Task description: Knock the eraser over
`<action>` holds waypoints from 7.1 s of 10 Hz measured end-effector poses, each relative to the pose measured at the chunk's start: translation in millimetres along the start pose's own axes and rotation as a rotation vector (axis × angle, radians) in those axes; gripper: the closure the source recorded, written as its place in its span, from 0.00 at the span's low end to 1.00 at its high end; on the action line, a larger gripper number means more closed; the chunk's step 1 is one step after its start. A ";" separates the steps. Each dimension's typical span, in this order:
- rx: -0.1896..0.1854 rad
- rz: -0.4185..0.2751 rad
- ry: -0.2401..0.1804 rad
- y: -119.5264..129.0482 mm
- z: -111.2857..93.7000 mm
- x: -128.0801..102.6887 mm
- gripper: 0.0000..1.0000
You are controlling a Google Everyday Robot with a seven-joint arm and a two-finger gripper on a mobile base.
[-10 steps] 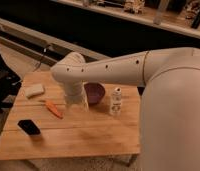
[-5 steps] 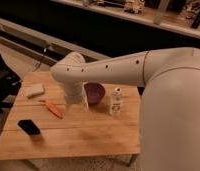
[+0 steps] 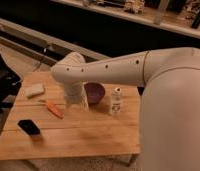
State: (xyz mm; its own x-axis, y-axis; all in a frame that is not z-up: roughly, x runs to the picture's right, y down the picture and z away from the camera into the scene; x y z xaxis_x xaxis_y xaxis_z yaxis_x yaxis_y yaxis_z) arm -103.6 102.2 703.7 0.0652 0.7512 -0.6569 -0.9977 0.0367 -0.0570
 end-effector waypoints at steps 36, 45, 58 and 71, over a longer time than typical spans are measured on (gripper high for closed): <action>0.041 -0.380 -0.028 53.8 -0.5 36.0 0.35; 0.071 -0.608 0.005 92.6 -5.2 67.4 0.35; 0.188 -0.799 0.056 160.8 15.8 64.3 0.35; 0.110 -0.487 -0.235 233.1 -12.0 -47.8 0.35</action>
State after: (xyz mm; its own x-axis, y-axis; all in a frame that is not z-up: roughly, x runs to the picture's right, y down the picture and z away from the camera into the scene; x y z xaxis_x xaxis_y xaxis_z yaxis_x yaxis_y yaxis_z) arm -339.1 66.9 712.8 0.5264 0.7567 -0.3877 -0.8501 0.4762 -0.2250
